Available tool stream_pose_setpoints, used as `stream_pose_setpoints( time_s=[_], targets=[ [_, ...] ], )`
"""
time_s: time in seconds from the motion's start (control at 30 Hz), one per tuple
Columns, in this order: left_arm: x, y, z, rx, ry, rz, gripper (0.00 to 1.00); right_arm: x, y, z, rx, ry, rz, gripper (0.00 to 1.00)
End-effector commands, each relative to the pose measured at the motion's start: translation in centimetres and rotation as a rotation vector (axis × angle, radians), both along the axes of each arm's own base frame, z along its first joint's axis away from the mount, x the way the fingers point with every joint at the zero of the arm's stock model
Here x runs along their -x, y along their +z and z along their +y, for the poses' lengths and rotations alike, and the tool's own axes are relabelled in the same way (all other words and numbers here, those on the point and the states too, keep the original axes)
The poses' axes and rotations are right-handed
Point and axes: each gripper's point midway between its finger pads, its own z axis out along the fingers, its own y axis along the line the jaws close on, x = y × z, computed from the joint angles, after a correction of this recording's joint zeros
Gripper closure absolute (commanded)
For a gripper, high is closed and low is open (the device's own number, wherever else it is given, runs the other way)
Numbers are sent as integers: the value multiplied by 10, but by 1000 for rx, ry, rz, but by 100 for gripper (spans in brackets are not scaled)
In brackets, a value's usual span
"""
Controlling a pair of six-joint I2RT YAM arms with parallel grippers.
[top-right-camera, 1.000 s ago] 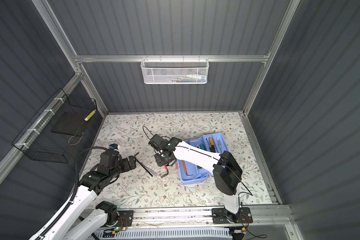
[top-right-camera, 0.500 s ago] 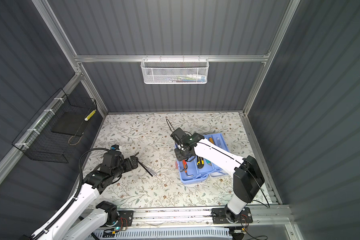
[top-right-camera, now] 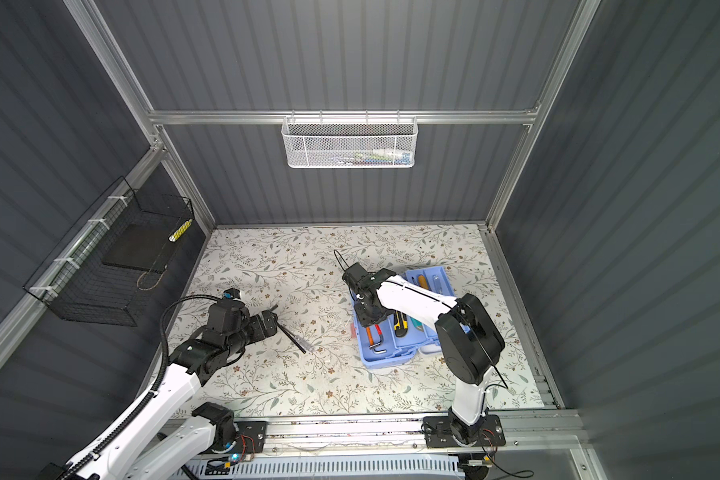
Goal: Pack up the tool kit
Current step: 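Lower the red screwdriver beside the orange pen and open the right gripper, then move the right gripper back and close it on the clear-handled screwdriver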
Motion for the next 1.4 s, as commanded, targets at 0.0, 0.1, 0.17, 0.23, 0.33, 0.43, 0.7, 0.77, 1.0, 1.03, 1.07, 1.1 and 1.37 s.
stream_pose_setpoints(
  time_s=[0.0, 0.1, 0.17, 0.23, 0.33, 0.43, 0.7, 0.77, 1.0, 1.03, 1.07, 1.1, 1.37],
  targets=[
    [1, 5, 2, -18, -4, -10, 1, -6, 4, 7, -34, -3, -9, 100],
    [2, 1, 3, -16, 2, -4, 1, -4, 0, 6, -32, -23, -1, 100],
    [3, -3, 3, -14, 6, 2, 0, -3, -5, 6, -36, -38, 8, 100],
    [3, -5, 3, -15, 7, 6, 0, -3, -9, 6, -36, -53, 10, 100],
    [3, -6, 3, -11, 7, 3, 1, -3, -17, 5, -25, -71, 22, 100],
    [2, -5, 2, -9, 0, -2, 1, -5, -22, 4, -13, -80, 20, 100],
    [3, -7, -2, 1, -14, 4, 0, -4, -35, 0, 11, -98, 34, 85],
    [3, -8, -2, 4, -13, 6, 0, -4, -32, -1, 7, -100, 29, 78],
    [5, 3, 4, -19, 3, 2, 1, 2, 9, 0, -41, -74, 6, 59],
    [6, 6, 9, -41, 19, 8, 1, 3, 22, -1, -59, -72, -12, 59],
    [6, 11, 14, -62, 35, 4, 1, 5, 36, -1, -84, -69, -37, 58],
    [6, 16, 16, -73, 41, -2, 0, 6, 48, 1, -114, -67, -61, 57],
    [4, 51, 21, -88, 49, -64, 1, 23, 110, 47, -347, 79, -147, 56]
  ],
)
